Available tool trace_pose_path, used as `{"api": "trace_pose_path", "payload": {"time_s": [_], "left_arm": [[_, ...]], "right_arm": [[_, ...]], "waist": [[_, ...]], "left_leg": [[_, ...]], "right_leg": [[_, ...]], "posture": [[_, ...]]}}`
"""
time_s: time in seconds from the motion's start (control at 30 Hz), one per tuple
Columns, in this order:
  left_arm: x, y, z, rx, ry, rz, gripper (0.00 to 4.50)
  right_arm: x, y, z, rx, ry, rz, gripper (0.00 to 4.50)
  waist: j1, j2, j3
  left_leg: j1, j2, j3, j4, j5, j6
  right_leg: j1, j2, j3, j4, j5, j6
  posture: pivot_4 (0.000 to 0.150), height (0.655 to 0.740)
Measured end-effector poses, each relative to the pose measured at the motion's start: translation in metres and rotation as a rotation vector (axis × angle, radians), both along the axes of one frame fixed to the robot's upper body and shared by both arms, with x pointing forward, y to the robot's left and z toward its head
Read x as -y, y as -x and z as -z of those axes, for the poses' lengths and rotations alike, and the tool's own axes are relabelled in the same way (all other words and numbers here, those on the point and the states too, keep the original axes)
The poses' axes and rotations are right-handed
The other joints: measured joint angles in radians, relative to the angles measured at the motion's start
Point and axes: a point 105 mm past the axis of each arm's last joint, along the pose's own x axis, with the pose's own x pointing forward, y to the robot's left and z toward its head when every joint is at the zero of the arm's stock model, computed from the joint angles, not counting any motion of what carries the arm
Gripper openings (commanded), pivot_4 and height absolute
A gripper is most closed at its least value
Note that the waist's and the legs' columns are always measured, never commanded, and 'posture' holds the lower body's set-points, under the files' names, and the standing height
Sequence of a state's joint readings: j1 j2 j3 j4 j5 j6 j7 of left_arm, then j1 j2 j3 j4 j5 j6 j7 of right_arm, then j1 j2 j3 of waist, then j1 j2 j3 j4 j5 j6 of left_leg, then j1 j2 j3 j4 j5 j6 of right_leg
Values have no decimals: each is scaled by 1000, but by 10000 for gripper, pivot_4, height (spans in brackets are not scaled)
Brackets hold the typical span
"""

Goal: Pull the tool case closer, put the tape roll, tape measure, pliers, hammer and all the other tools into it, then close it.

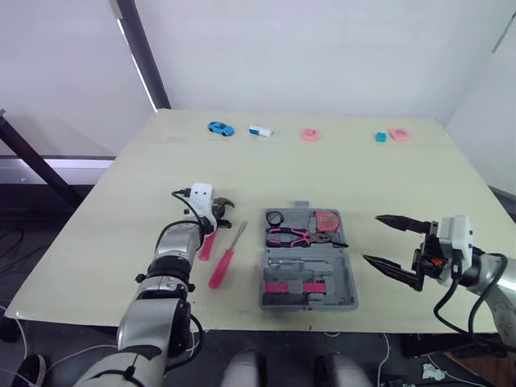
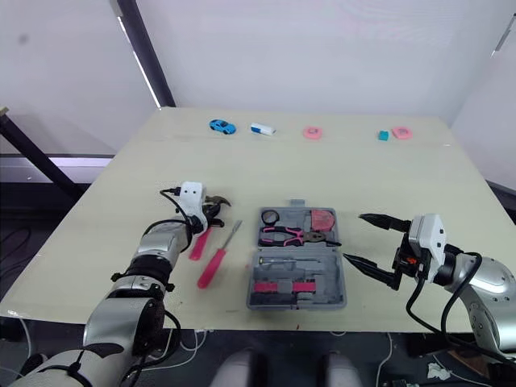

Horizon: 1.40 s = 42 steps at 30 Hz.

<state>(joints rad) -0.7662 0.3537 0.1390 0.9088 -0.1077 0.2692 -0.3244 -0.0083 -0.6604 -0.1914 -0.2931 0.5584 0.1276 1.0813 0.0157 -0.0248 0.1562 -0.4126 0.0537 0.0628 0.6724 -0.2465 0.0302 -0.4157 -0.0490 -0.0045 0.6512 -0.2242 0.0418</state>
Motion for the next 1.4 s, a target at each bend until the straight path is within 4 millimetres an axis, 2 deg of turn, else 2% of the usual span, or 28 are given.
{"api": "trace_pose_path", "payload": {"time_s": [0.3, 0.57, 0.7, 0.87, 0.97, 1.13, 1.23, 1.3, 1.4], "left_arm": [[-4, 4, 0, 11, -14, 20, 578], [-26, 43, -3, -5, -91, 108, 578], [-30, 55, -17, 13, -108, 128, 578], [-18, 72, -46, 65, -145, 249, 578], [-4, 85, -60, 46, -164, 374, 578], [19, 93, -67, 10, -196, 559, 578], [56, 91, -86, 20, -232, 780, 578], [89, 94, -100, 39, -259, 957, 578], [125, 101, -101, 25, -256, 1135, 578]], "right_arm": [[-8, 1, -1, -1, -18, -48, 45000], [-14, 3, -6, -8, -48, -105, 45000], [-16, 2, -5, -12, -56, -110, 45000], [-17, 2, -1, -25, -60, -113, 45000], [-16, 1, 1, -29, -63, -110, 45000], [-14, 2, 2, -27, -65, -111, 45000], [-11, 2, 5, -32, -64, -102, 45000], [-8, 2, 5, -25, -61, -94, 45000], [-2, 3, 7, -26, -52, -81, 45000]], "waist": [[-6, 0, 0], [-27, -1, 0], [-17, -1, 1], [-7, -1, 1], [-2, -1, 1], [-1, -1, 1], [8, -2, 1], [8, -2, 1], [0, -2, 1]], "left_leg": [[0, 0, 0, 2, 0, 0], [-1, 2, 0, 0, 0, 0], [-1, 2, 0, 1, 0, 0], [-1, 2, 1, 1, 0, 0], [-1, 2, 1, 1, 0, 0], [-1, 1, 1, 2, 0, 0], [-2, 0, 0, 3, 0, 0], [-2, 0, 2, 3, 0, 0], [-2, 0, 2, 3, 0, 0]], "right_leg": [[0, 0, 0, 2, 0, 0], [-2, 1, 0, 2, 0, 0], [-2, 0, 0, 2, 0, 0], [-2, -1, 1, 2, 0, -1], [-2, -1, 0, 2, -3, -5], [-2, 0, 0, 2, -3, -5], [-2, 0, 0, 2, -3, -5], [-2, 0, 1, 1, -3, -4], [-2, 0, 2, 1, -3, -4]], "posture": [[1500, 7395], [1500, 7395], [1500, 7395], [1500, 7395], [1500, 7395], [1500, 7395], [1500, 7395], [1500, 7395], [1500, 7395]]}}
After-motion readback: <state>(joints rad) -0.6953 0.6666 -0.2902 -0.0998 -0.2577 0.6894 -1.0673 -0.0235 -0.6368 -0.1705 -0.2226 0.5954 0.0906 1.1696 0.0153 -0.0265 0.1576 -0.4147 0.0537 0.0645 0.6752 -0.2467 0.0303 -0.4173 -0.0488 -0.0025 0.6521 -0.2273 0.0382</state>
